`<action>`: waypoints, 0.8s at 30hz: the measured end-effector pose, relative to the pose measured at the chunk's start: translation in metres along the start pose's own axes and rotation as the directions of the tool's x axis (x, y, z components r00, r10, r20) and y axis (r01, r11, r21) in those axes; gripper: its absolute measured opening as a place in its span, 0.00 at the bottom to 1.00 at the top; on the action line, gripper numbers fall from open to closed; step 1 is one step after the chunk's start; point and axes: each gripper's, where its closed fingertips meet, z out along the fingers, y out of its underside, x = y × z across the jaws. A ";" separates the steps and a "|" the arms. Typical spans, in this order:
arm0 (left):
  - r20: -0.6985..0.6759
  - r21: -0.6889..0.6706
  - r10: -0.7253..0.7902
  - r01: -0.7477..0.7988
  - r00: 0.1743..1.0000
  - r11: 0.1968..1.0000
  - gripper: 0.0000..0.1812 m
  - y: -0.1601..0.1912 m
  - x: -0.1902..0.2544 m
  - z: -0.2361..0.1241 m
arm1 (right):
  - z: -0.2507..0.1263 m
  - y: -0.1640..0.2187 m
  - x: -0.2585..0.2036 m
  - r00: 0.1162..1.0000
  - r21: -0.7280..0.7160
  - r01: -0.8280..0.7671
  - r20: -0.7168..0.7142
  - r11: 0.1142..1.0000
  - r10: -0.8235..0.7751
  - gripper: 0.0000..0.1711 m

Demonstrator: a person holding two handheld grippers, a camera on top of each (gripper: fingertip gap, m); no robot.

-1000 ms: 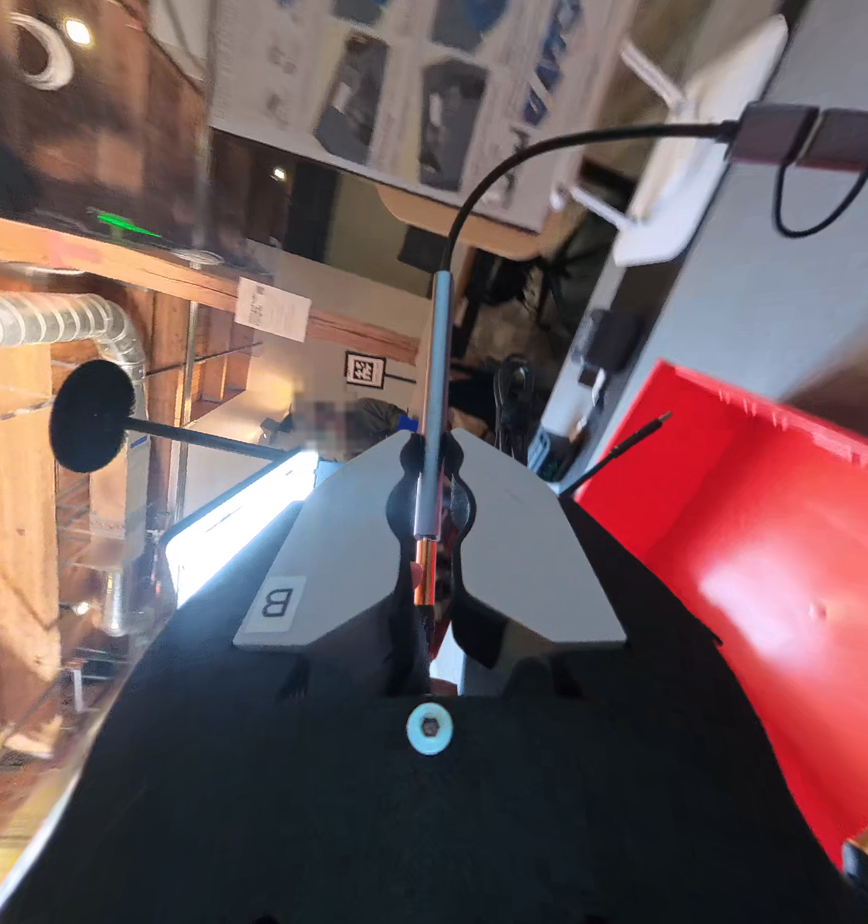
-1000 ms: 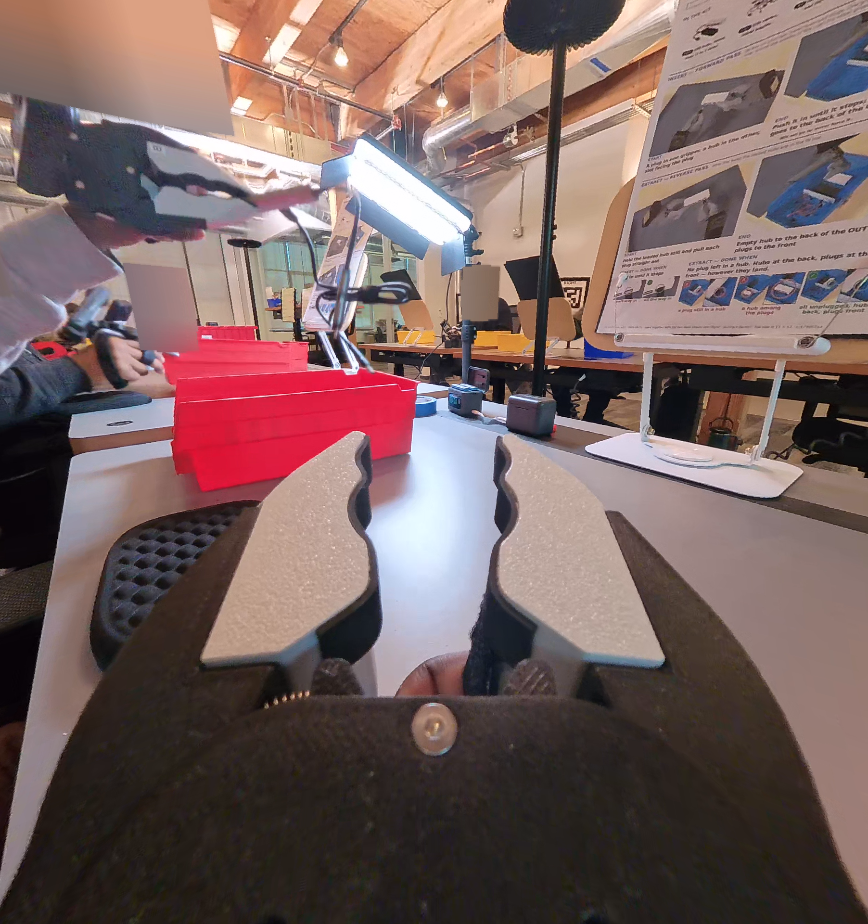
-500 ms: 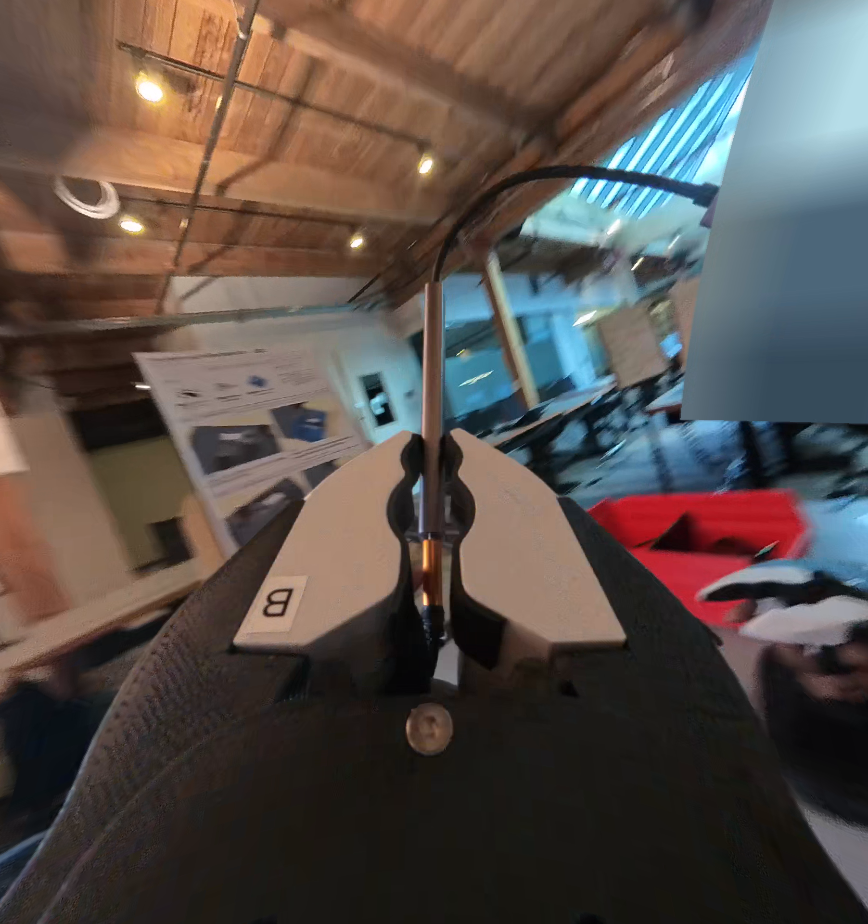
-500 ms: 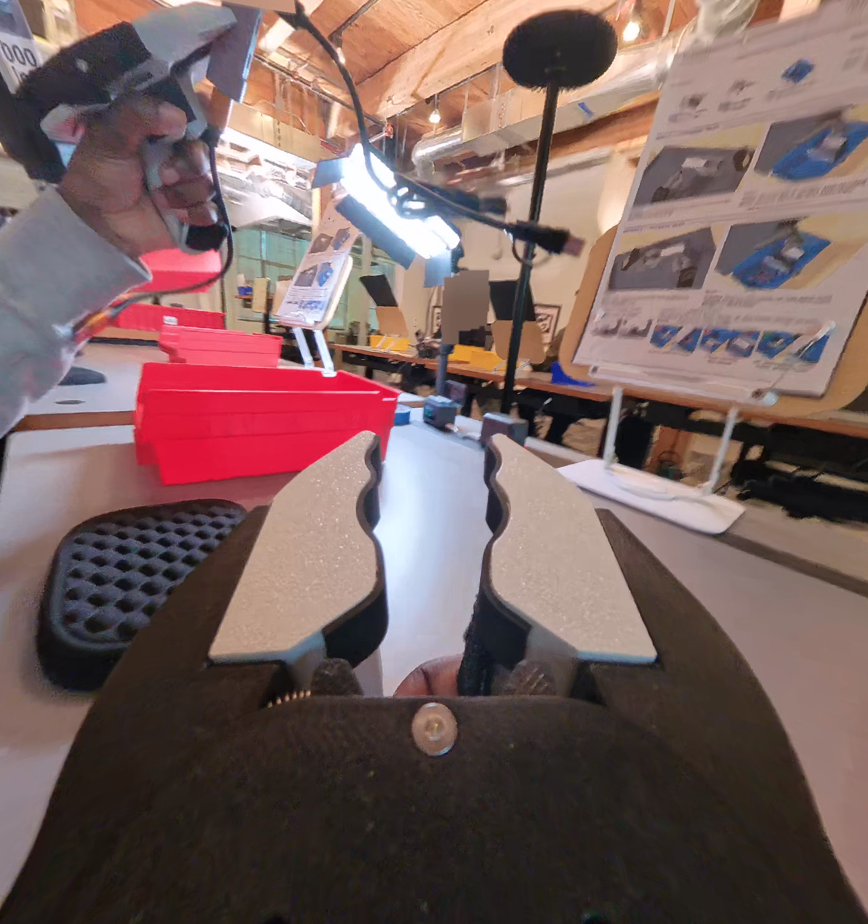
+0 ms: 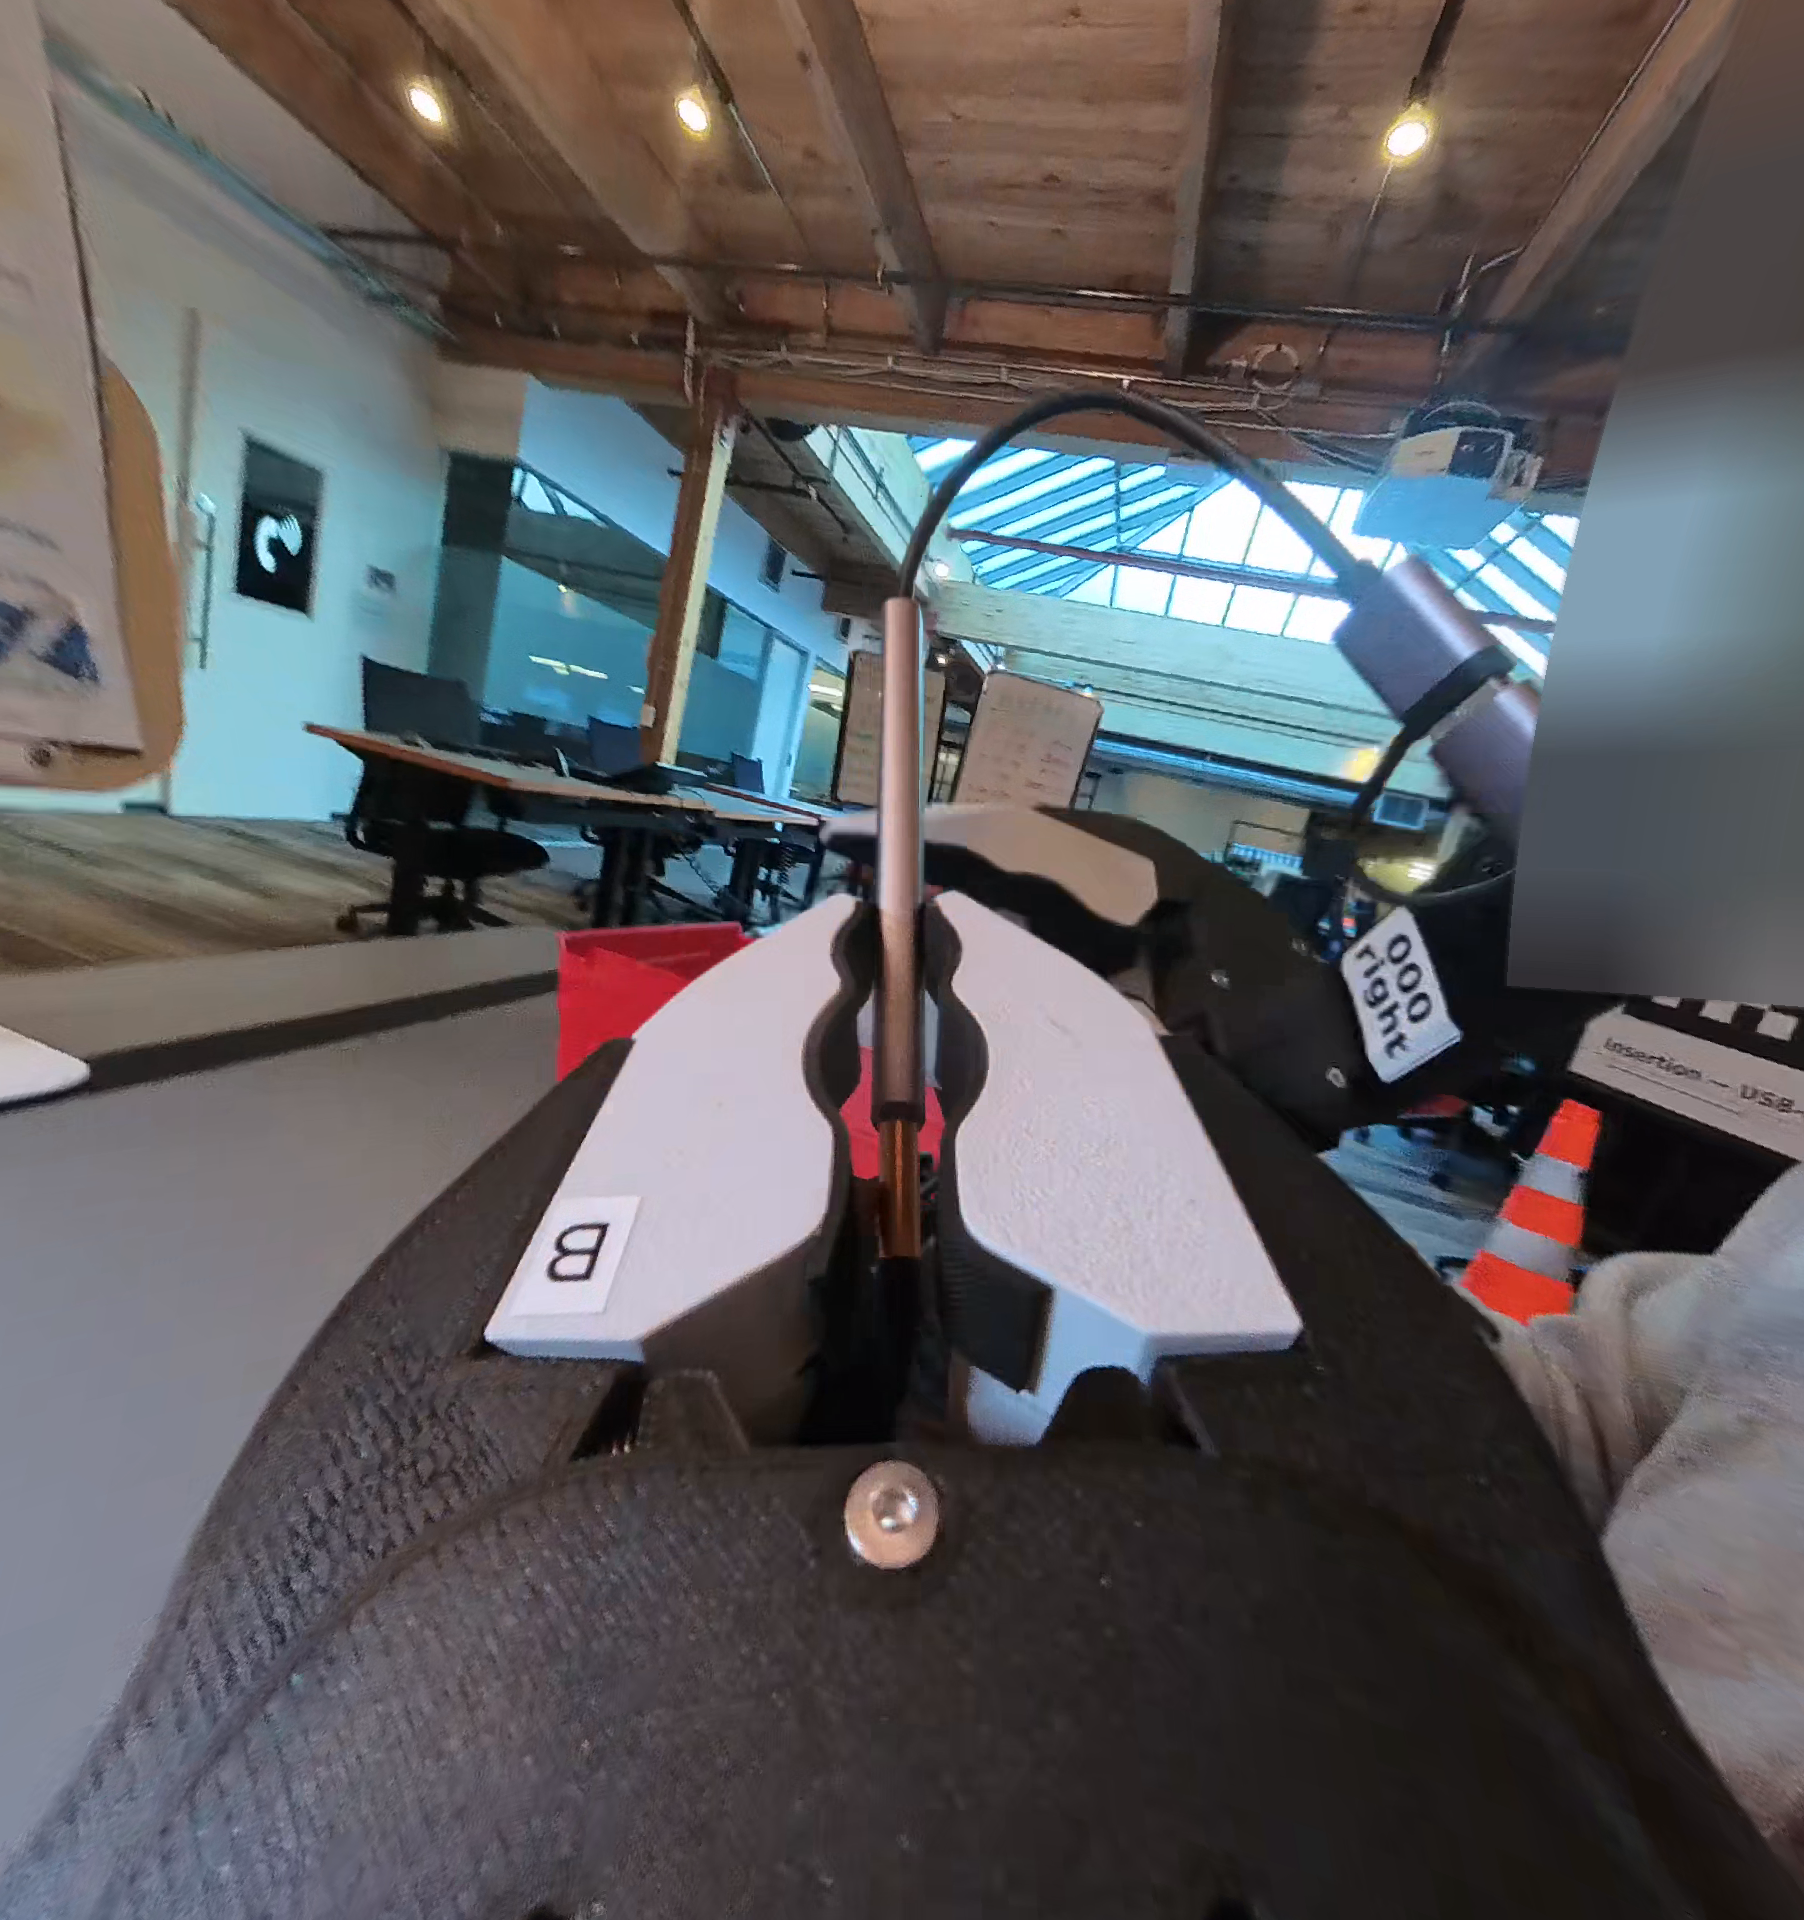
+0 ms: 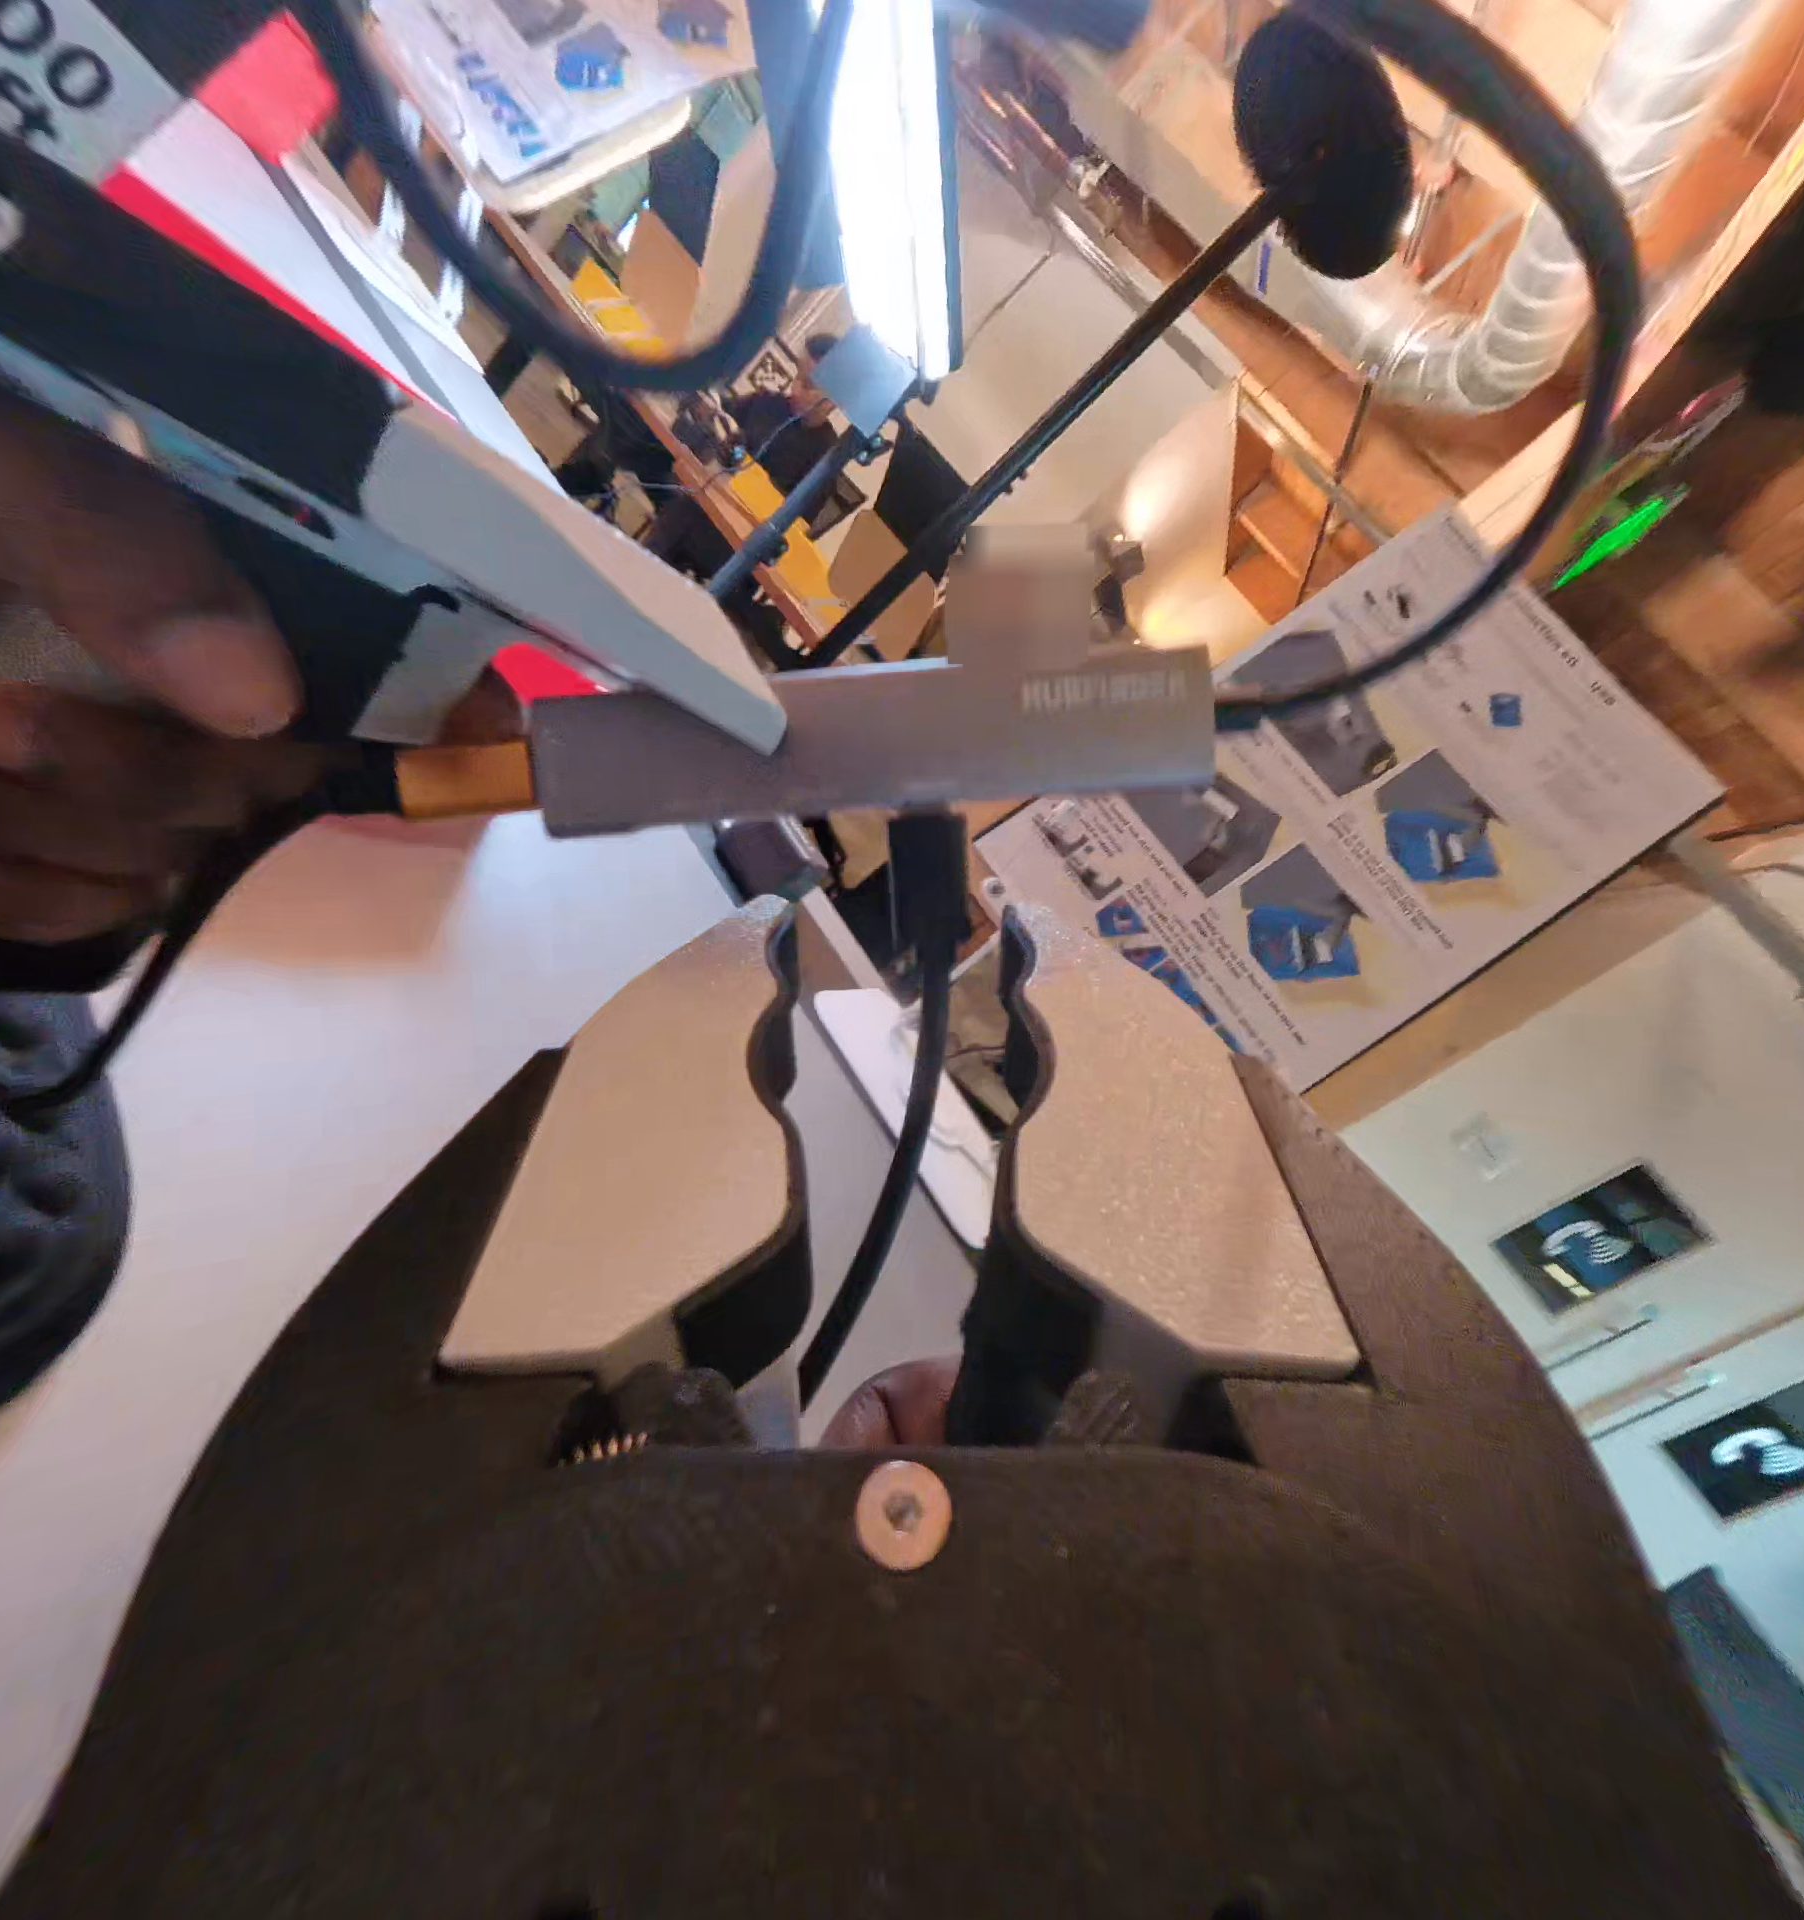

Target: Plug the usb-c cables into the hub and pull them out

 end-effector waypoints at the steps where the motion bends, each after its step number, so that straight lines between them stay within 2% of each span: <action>1: 0.002 -0.011 -0.016 0.016 1.000 1.000 0.05 0.006 0.000 0.000 | 0.001 -0.001 0.000 0.999 0.017 0.033 -0.015 0.999 -0.033 0.15; 2: 0.007 -0.013 -0.036 0.036 0.999 0.999 0.05 0.011 0.000 0.000 | 0.001 -0.003 0.000 0.998 0.037 0.062 -0.031 0.997 -0.061 0.08; 6: 0.007 -0.058 -0.147 0.147 0.989 0.987 0.06 0.026 -0.007 -0.003 | 0.001 0.013 -0.012 0.993 -0.040 0.085 0.090 0.996 -0.081 0.08; 8: -0.004 -0.132 -0.192 0.190 0.981 0.973 0.12 0.037 -0.009 -0.004 | -0.001 0.020 -0.020 0.983 -0.053 0.093 0.164 0.994 -0.083 0.08; 11: -0.015 -0.274 -0.146 0.137 0.989 0.952 0.18 0.053 -0.008 -0.002 | -0.005 0.026 -0.032 0.965 -0.059 0.125 0.239 0.990 -0.107 0.08; 13: -0.016 -0.322 -0.088 0.078 0.996 0.943 0.17 0.059 -0.008 0.001 | -0.006 0.028 -0.041 0.953 -0.062 0.159 0.269 0.985 -0.137 0.08; 15: -0.024 -0.327 -0.021 0.011 0.999 0.945 0.08 0.061 -0.009 0.002 | -0.006 0.032 -0.046 0.950 -0.075 0.175 0.274 0.982 -0.148 0.08; 17: -0.008 -0.317 -0.019 0.016 1.000 0.948 0.07 0.064 -0.013 0.002 | -0.004 0.036 -0.047 0.955 -0.089 0.179 0.256 0.980 -0.151 0.08; 20: 0.032 -0.230 -0.020 0.027 0.999 0.973 0.05 0.067 -0.021 0.000 | 0.001 0.044 -0.051 0.965 -0.115 0.176 0.218 0.978 -0.148 0.08; 24: 0.092 -0.240 -0.038 0.059 0.995 0.969 0.05 0.086 -0.030 -0.008 | 0.002 0.061 -0.069 0.972 -0.114 0.057 0.234 0.992 -0.029 0.08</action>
